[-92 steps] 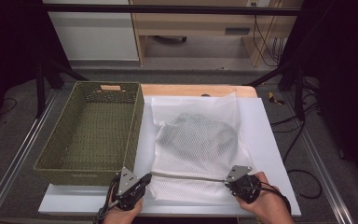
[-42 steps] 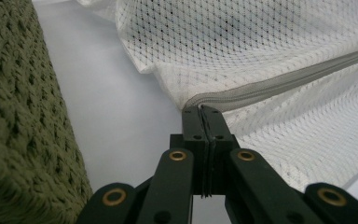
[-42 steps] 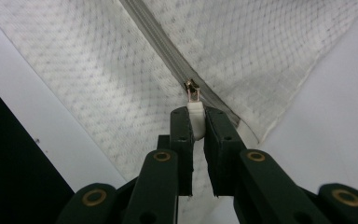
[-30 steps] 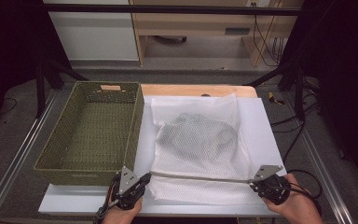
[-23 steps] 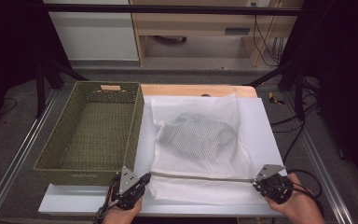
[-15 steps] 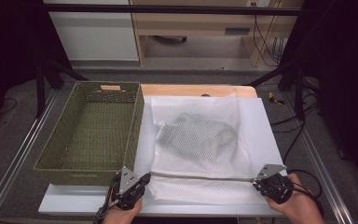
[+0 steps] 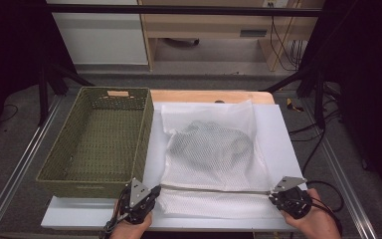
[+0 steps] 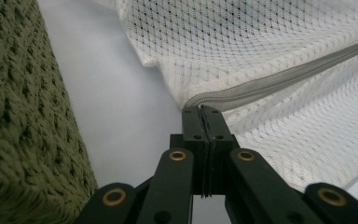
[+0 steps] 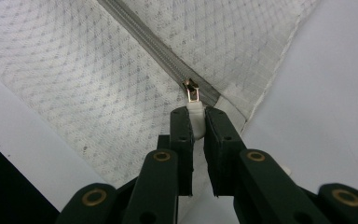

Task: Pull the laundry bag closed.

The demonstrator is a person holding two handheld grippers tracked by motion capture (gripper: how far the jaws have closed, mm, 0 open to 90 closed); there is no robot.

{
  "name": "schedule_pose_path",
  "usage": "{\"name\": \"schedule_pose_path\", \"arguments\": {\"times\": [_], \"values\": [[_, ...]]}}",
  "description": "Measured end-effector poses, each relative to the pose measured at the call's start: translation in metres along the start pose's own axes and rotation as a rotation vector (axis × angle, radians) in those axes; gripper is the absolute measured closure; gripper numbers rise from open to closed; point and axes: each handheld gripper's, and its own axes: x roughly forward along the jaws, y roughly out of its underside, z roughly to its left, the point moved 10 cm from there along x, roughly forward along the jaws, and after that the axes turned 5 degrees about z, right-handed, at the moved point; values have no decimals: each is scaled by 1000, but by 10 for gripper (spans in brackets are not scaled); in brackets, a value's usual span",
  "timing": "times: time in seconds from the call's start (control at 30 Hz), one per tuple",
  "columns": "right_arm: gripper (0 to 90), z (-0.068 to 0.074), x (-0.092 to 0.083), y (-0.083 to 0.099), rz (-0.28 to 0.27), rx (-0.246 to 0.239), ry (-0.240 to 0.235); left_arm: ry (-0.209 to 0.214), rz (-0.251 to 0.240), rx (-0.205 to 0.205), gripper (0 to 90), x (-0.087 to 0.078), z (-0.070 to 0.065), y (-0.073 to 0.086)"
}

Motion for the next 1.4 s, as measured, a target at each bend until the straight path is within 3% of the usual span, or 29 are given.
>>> {"name": "schedule_pose_path", "arguments": {"times": [0.7, 0.8, 1.4], "values": [[822, -2, 2, 2, -7, 27, -34, 3, 15, -9, 897, 3, 0, 2], [822, -3, 3, 1, 8, 15, -9, 2, 22, -8, 897, 7, -1, 4], [822, -5, 4, 3, 12, 129, -42, 1, 32, 1, 897, 6, -2, 5]]}}
